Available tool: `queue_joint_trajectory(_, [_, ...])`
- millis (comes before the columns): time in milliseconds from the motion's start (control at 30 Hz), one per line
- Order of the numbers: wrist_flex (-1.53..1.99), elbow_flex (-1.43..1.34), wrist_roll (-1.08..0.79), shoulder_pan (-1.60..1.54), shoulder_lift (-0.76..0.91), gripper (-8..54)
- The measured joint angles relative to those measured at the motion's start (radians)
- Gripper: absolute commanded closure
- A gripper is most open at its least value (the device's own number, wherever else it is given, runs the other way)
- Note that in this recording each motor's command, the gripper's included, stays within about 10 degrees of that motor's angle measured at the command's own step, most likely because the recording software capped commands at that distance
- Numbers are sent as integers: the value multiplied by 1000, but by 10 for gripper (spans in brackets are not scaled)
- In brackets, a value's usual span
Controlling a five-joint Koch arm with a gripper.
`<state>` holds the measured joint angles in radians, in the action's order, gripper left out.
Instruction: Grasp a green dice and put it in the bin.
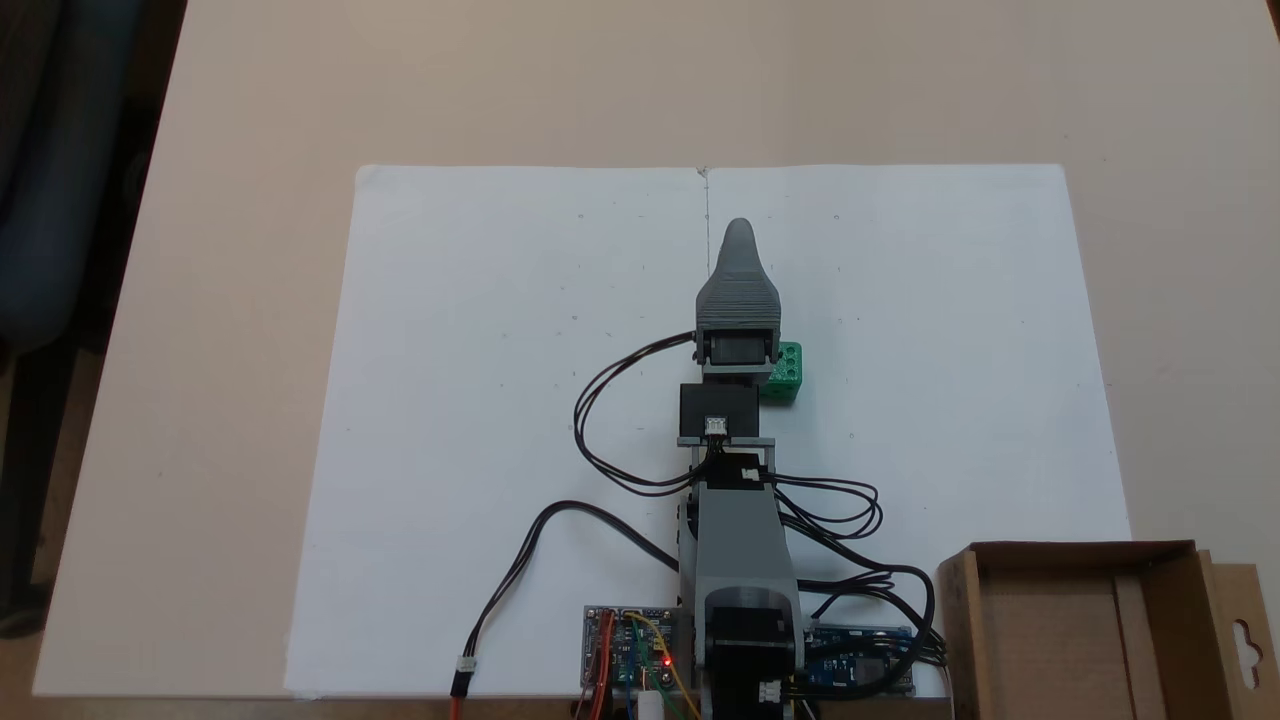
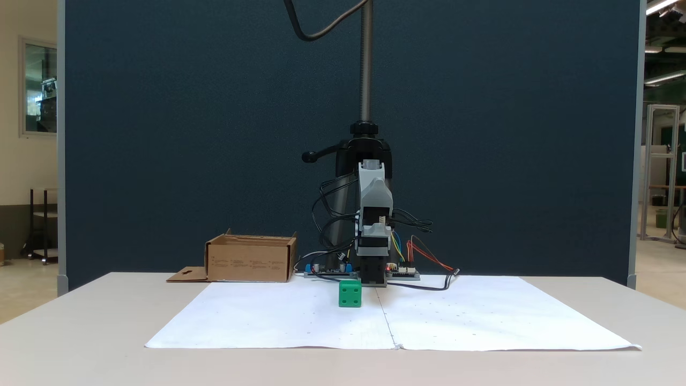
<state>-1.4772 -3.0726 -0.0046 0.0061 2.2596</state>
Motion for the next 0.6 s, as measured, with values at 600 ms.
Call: queue_joint_trajectory(600, [-2, 0, 0, -35, 0, 18])
